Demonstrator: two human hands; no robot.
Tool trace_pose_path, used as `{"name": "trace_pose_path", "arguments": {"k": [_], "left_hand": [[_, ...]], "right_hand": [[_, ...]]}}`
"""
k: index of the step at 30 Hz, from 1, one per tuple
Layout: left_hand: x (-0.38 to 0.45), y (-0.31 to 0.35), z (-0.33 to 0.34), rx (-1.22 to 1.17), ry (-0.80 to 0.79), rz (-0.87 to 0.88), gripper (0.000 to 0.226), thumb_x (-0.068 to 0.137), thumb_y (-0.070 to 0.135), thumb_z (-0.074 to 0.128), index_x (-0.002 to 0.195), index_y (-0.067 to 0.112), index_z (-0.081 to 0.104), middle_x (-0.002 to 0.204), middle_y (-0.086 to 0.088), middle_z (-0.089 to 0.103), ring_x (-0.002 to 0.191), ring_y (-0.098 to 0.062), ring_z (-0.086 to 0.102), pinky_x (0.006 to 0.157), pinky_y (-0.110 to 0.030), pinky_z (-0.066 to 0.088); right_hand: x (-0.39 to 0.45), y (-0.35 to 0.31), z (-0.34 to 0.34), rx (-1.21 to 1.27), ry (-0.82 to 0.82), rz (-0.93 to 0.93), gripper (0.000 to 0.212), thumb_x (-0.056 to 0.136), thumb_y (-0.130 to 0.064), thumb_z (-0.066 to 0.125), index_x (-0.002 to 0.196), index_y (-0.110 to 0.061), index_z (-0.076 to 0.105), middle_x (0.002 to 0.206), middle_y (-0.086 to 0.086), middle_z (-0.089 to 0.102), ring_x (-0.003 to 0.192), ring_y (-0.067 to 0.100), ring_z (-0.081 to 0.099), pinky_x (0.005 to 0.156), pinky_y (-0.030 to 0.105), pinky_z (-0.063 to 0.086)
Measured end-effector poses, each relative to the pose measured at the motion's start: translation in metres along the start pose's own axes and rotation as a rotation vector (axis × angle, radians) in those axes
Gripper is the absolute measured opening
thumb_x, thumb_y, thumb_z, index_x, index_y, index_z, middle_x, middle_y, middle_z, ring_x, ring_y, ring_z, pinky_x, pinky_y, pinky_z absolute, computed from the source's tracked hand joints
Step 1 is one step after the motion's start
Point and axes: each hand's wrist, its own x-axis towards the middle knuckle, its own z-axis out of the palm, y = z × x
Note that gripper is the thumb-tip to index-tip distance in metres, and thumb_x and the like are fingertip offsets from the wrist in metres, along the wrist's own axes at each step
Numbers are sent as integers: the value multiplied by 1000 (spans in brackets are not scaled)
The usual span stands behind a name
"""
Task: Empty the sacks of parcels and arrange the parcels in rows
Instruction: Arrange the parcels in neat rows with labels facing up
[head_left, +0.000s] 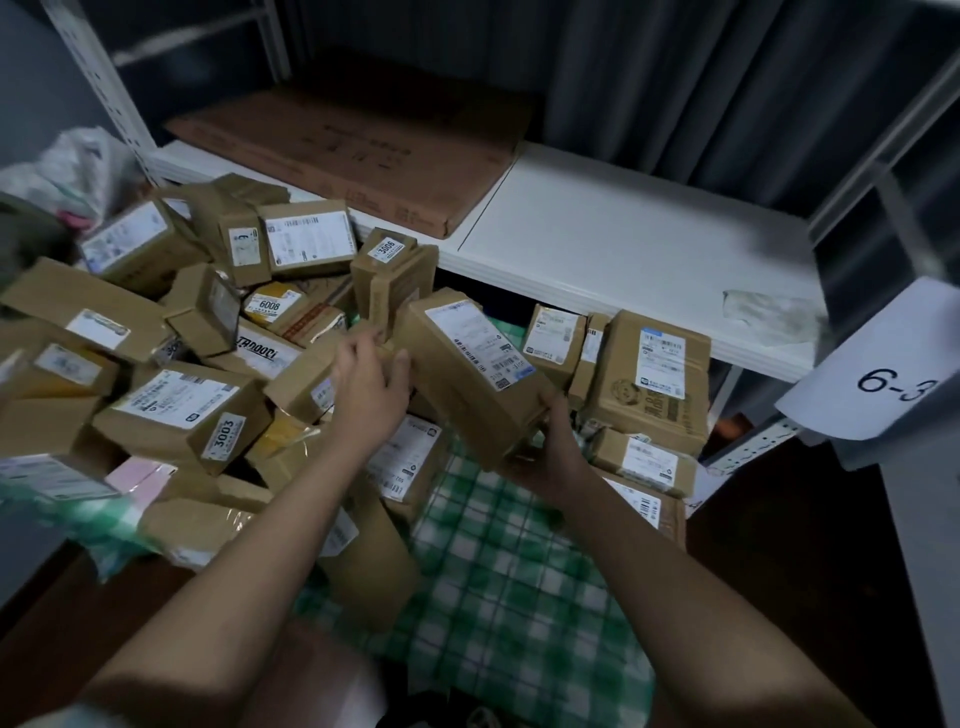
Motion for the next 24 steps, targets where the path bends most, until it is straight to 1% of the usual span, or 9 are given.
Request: {"name": "trace_pose_path", "arguments": {"k": [2, 5, 8, 12, 14, 15, 18, 22, 24], "left_hand": [[-3, 2, 5, -108, -103, -79, 64, 95, 55, 42, 147, 20, 27, 151, -9, 26, 140, -28, 24, 111, -46, 26], [-4, 7, 6, -310, -154, -176, 100, 71, 88, 38, 149, 28, 23, 153, -8, 29, 141, -26, 28, 113, -53, 28], [0, 1, 8, -310, -140, -213, 108, 66, 90, 39, 150, 24, 22, 154, -10, 26, 141, -28, 29, 113, -54, 29], [4, 5, 5, -203, -266, -69, 75, 86, 68, 47, 144, 21, 38, 148, -13, 37, 133, -30, 39, 106, -49, 35], [8, 9, 10, -209, -438, 86, 60, 90, 61, 50, 124, 12, 54, 125, -13, 56, 110, -24, 53, 86, -38, 41], [7, 13, 13, -197, -579, 72, 60, 89, 57, 55, 132, 15, 50, 129, -6, 53, 112, -20, 52, 87, -35, 40], [13, 8, 34, -186, -969, -64, 106, 68, 67, 70, 152, 26, 20, 155, 5, 26, 139, -20, 35, 106, -40, 40], [17, -2, 56, -86, -1262, -193, 98, 69, 64, 67, 148, 22, 27, 144, 5, 40, 132, -23, 44, 102, -33, 42], [20, -17, 67, -140, -1335, -224, 108, 56, 69, 77, 145, 26, 34, 137, 9, 47, 127, -20, 50, 103, -35, 43]], "right_hand": [[-7, 2, -5, 59, -2, 10, 64, 84, -69, 51, 124, -19, 59, 122, 16, 58, 114, 33, 57, 94, 48, 51], [-18, 7, -12, -35, 10, -25, 52, 87, -66, 50, 111, -21, 59, 116, 15, 59, 107, 31, 59, 91, 47, 53], [-28, 7, -20, -196, 83, -101, 41, 94, -57, 47, 113, -22, 57, 113, 9, 61, 98, 24, 61, 77, 37, 54], [-32, -9, -41, -452, 116, -327, 49, 98, -37, 52, 145, -24, 41, 137, 7, 52, 104, 19, 59, 68, 24, 51], [-32, -24, -47, -600, 85, -365, 62, 97, -32, 57, 152, -30, 28, 141, 4, 44, 114, 22, 54, 79, 28, 52], [-30, -33, -48, -696, 68, -366, 65, 96, -30, 59, 152, -32, 26, 142, 5, 43, 118, 25, 52, 88, 34, 52], [-26, -53, -39, -915, 17, -333, 71, 92, -24, 64, 151, -33, 26, 131, 8, 50, 116, 28, 56, 99, 43, 48], [-10, -68, -20, -1045, 18, -238, 89, 65, -48, 71, 146, -43, 34, 132, 5, 54, 119, 24, 55, 103, 42, 45], [-4, -70, -16, -1059, 31, -223, 85, 63, -49, 69, 142, -47, 38, 139, 3, 52, 125, 22, 51, 107, 40, 41]]}}
